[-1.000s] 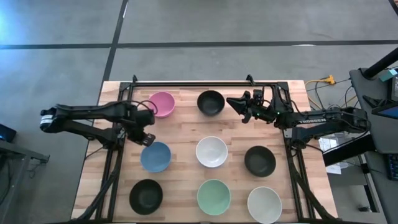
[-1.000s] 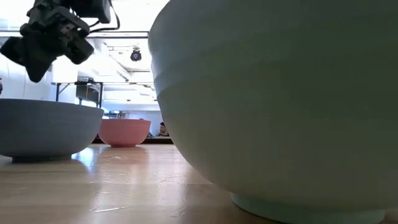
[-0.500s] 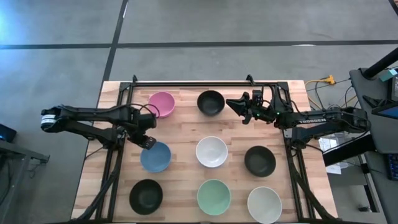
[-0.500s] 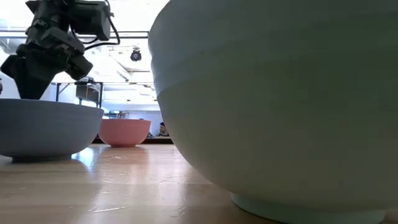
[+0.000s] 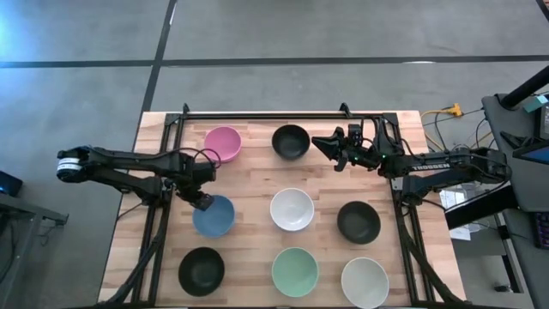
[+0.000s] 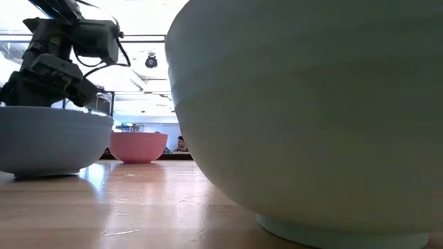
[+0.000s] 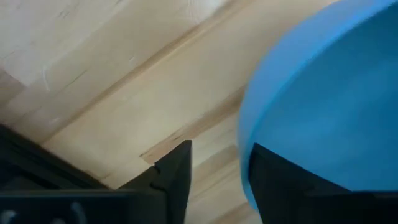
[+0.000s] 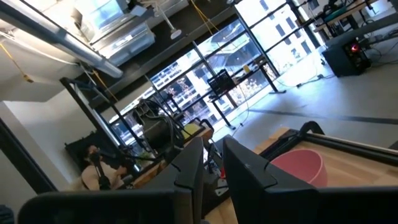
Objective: Nest bowls inside each other
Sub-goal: Stack the blue bowl on top of the white bowl
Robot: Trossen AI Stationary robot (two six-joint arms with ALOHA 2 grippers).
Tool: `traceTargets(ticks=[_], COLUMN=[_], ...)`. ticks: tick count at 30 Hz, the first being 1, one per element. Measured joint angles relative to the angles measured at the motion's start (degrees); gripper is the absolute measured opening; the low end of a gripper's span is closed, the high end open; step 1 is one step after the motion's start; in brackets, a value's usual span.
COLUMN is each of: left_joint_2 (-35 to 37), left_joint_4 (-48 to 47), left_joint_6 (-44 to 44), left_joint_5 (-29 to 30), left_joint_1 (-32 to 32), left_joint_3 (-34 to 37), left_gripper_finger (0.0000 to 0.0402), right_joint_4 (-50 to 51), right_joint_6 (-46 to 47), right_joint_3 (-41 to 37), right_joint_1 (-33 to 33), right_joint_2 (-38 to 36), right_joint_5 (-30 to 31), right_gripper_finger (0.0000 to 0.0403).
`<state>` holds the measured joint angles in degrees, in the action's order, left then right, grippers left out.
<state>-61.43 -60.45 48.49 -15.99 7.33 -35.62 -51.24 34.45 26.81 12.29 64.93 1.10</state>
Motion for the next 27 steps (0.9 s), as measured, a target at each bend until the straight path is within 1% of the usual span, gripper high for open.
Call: traceTargets(ticks=[3,6,8,11,14,18,23,24,27], left_joint_2=[-0.02,0.03,0.04,0.05,0.05,-0.6,-5.67,-7.25,-12.9], left_joint_4=[0.04,0.03,0.01,0.0,-0.35,-0.66,-2.53,-2.73,-2.63], left_joint_6=[-1.08,-1.36,-1.34,-1.33,-0.94,-0.92,-1.4,-2.23,-5.22], left_joint_5=[-0.03,-0.17,-0.2,-0.9,-3.07,-3.67,-3.69,-3.69,-3.71], left_joint_1=[0.0,0.0,0.0,0.04,0.04,0.0,0.0,0.0,0.0], left_joint_3=[0.08,0.09,0.09,0.09,-0.52,-4.73,-13.67,-16.06,-24.61], left_gripper_finger=[0.0087,0.0028,0.0009,0.0007,0.0003,0.0002,0.0002,0.0002,0.0001], right_joint_4=[-0.04,-0.04,-0.04,-0.04,-0.04,-0.04,-0.04,-0.02,0.04], right_joint_6=[-0.01,-0.01,-0.01,0.01,0.01,0.01,0.26,0.46,0.48], right_joint_3=[0.0,0.0,0.0,0.0,0.0,0.0,0.0,0.0,0.0], right_joint_1=[0.0,0.0,0.0,0.0,0.0,0.0,-0.02,-0.02,-0.02], right_joint_2=[0.0,0.0,0.0,0.0,0.0,0.0,0.0,0.0,0.0], right_joint_5=[0.01,0.01,0.02,0.02,0.02,0.02,-0.36,-1.47,-7.44], right_gripper_finger=[0.0057,0.0057,0.0057,0.0057,0.0057,0.0057,0.0056,0.0056,0.0056])
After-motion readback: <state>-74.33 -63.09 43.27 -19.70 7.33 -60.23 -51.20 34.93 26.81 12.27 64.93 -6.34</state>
